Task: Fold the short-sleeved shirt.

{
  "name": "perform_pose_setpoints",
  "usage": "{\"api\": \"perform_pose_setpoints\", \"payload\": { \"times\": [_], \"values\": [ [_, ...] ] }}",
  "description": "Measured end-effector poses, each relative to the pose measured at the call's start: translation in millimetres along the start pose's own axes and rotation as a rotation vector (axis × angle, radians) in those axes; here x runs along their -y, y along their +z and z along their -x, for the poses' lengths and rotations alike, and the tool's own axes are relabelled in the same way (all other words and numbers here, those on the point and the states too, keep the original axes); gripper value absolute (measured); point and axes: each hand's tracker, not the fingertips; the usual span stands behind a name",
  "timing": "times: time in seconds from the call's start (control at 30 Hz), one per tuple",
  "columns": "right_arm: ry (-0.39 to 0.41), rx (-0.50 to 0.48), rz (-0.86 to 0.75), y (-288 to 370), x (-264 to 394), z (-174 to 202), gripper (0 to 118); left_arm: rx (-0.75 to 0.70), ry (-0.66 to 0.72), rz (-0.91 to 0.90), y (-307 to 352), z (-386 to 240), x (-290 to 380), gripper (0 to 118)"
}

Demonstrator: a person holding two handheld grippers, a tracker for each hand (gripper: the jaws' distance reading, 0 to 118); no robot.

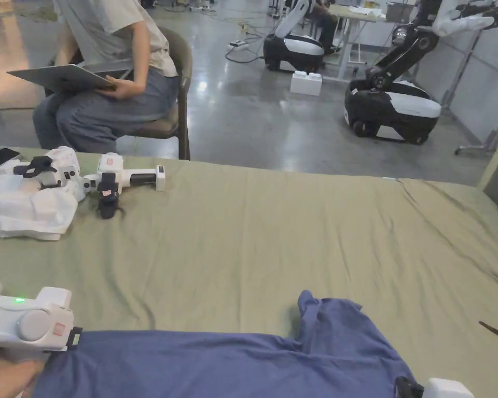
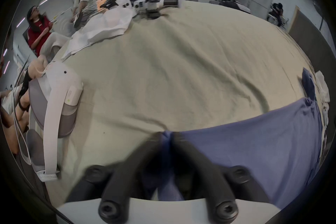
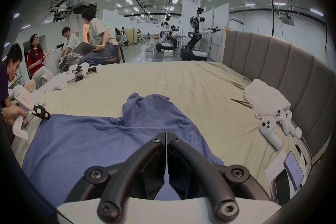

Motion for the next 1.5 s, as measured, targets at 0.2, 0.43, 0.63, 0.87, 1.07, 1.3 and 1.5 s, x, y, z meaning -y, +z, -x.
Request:
{"api": "perform_pose_setpoints", "payload": {
  "times": [0.2,0.43,0.63,0.87,1.07,1.3,1.5],
  "values": [
    [0.000,-0.030,0.176,-87,-43,-32,32,0.013,0.008,-0.130,54,1,5,0],
    [0.070,-0.086,0.393,-183,-60,-47,72,0.014,-0.003,-0.246,112,-1,16,0],
    [0.077,-0.080,0.453,-214,-43,-46,70,0.003,0.017,-0.257,116,-1,23,0],
    [0.142,-0.073,0.408,-202,-43,-32,1,-0.010,0.031,-0.253,114,-6,26,0],
    [0.121,-0.084,0.258,-152,-54,-36,1,-0.008,0.047,-0.298,134,-6,31,0],
    [0.094,-0.116,0.044,-52,-97,-47,1,-0.005,0.072,-0.425,197,5,33,0],
    [0.095,-0.122,-0.119,39,-147,-48,1,-0.003,0.076,-0.554,270,16,25,0]
  ]
}}
